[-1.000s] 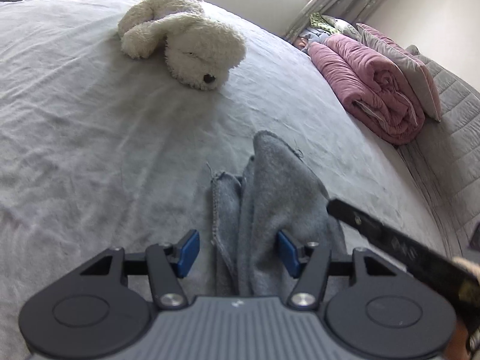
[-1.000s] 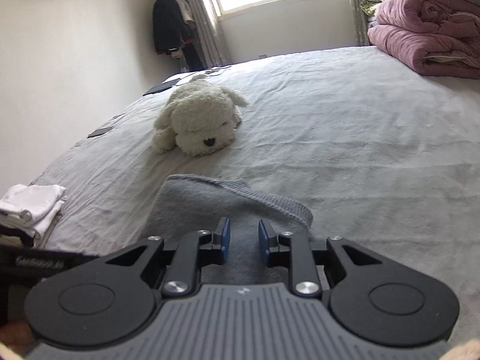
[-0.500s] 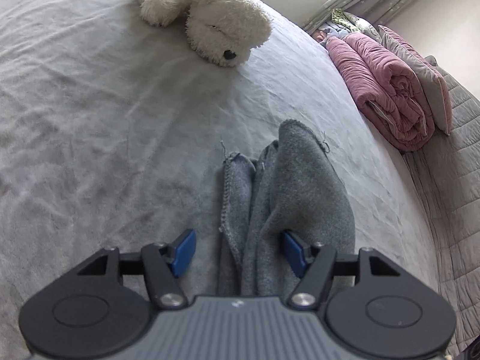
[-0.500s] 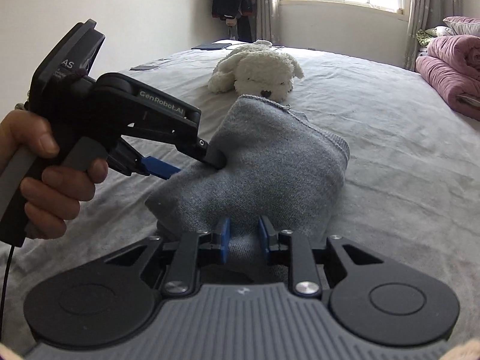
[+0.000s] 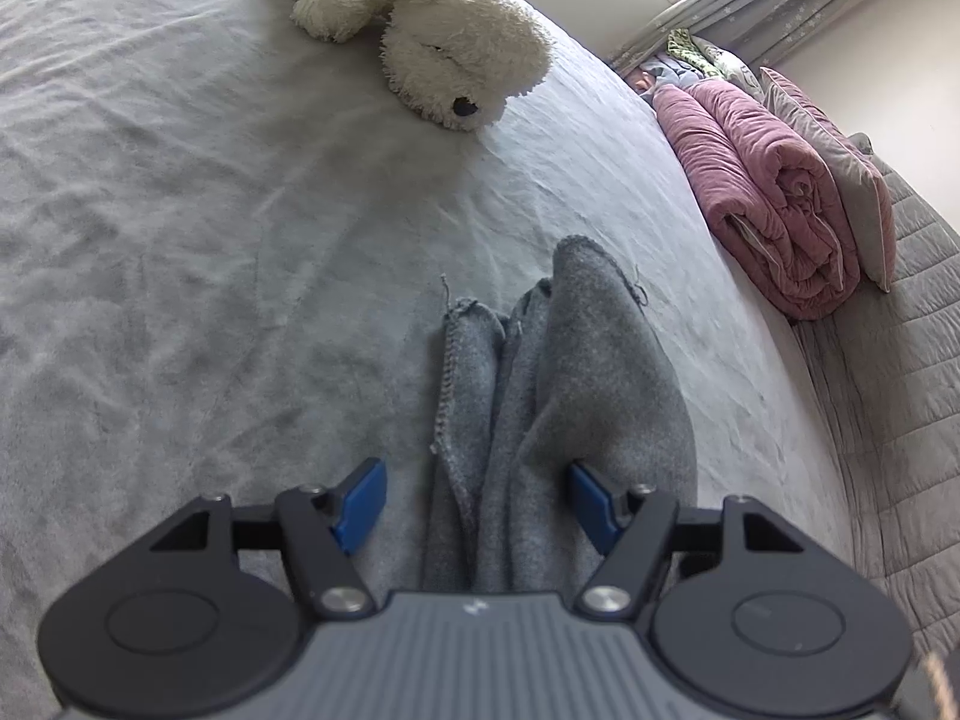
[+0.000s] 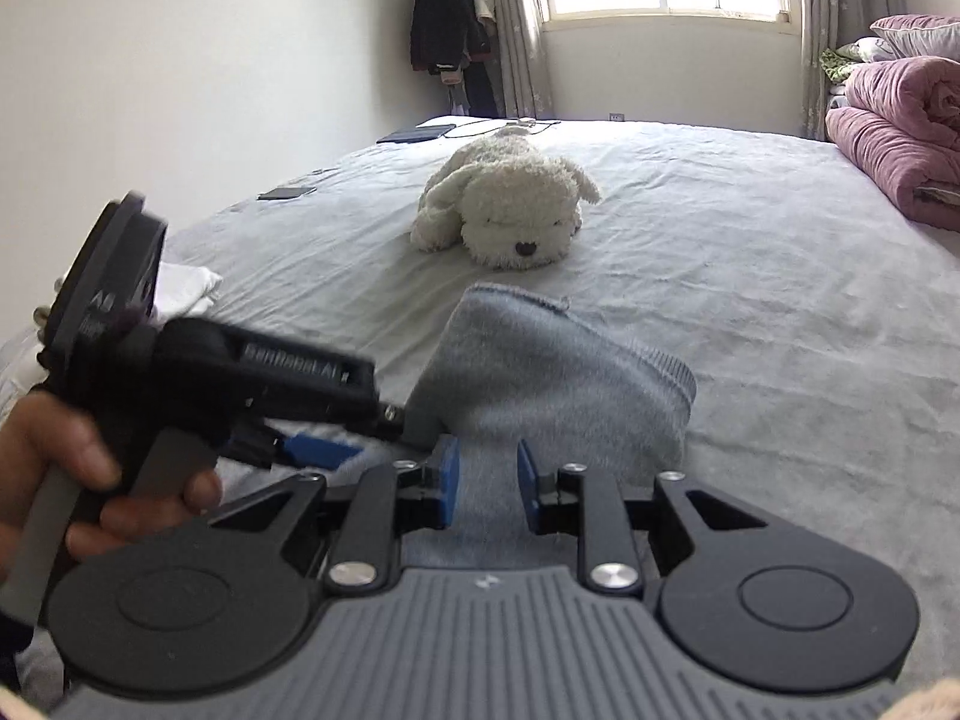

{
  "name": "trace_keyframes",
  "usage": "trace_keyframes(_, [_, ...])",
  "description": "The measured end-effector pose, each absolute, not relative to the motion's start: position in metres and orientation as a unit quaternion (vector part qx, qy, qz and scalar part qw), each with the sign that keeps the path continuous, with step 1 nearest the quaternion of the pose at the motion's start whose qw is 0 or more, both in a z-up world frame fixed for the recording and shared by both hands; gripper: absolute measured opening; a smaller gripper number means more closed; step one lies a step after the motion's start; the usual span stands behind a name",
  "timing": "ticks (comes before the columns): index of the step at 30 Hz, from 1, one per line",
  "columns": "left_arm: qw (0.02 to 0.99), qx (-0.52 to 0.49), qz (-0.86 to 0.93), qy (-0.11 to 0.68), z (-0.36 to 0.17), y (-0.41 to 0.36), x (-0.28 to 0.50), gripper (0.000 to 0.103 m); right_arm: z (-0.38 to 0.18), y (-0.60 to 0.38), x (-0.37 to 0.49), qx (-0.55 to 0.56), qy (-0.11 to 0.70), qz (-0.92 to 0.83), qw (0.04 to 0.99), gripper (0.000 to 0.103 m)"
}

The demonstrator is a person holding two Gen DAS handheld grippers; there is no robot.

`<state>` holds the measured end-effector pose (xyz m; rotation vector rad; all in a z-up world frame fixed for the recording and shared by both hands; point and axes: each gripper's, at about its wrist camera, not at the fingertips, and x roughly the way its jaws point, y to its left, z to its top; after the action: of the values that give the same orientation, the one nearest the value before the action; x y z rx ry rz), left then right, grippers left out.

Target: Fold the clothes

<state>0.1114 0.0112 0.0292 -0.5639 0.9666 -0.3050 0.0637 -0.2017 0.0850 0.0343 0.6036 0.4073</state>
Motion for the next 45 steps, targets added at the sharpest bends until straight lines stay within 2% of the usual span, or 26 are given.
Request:
trace_keyframes(5, [0.838,-0.256,-0.142,0.460,0.028,0.011,0.108,0.068,0.091,-0.198,0.137,0.076,0.350,0.215,0.909,0.027])
trace_keyframes(8, [0.838,-0.247,-0.141,0.466,0.028,0.011,0.108,0.068,0.090,-0.174,0.164,0.037,0.382,0.235,0.893,0.027])
trace_keyframes(11, [0.839,-0.237,-0.139,0.470,0.029,0.011,0.108,0.067,0.072,-0.151,0.177,-0.015,0.427,0.228,0.875,0.020])
trace_keyframes(14, [0.842,-0.223,-0.136,0.472,0.030,0.008,0.106,0.066,0.057,-0.141,0.176,-0.034,0.445,0.233,0.864,0.019])
trace_keyframes(17, [0.840,-0.227,-0.135,0.474,0.029,0.010,0.107,0.065,0.053,-0.144,0.175,-0.033,0.444,0.231,0.865,0.015])
trace_keyframes(21, [0.840,-0.223,-0.138,0.475,0.030,0.009,0.107,0.065,0.059,-0.146,0.168,-0.032,0.425,0.231,0.875,0.015])
trace_keyframes(22, [0.841,-0.221,-0.139,0.475,0.030,0.009,0.107,0.065,0.063,-0.149,0.164,-0.025,0.416,0.229,0.880,0.015])
trace_keyframes(25, [0.839,-0.220,-0.141,0.477,0.030,0.009,0.107,0.065,0.078,-0.163,0.149,0.012,0.392,0.224,0.892,0.025])
trace_keyframes(28, [0.837,-0.222,-0.143,0.480,0.030,0.011,0.109,0.065,0.086,-0.175,0.130,0.015,0.378,0.224,0.898,0.026])
trace_keyframes(35, [0.831,-0.246,-0.141,0.478,0.038,0.029,0.119,0.062,0.059,-0.197,0.121,0.049,0.390,0.210,0.895,0.022])
trace_keyframes(40, [0.842,-0.279,-0.143,0.439,0.043,0.034,0.131,0.062,0.060,-0.179,0.113,0.001,0.374,0.214,0.902,0.027])
trace_keyframes(45, [0.858,-0.242,-0.129,0.434,0.034,0.015,0.144,0.061,0.063,-0.170,0.094,-0.033,0.357,0.217,0.908,0.027])
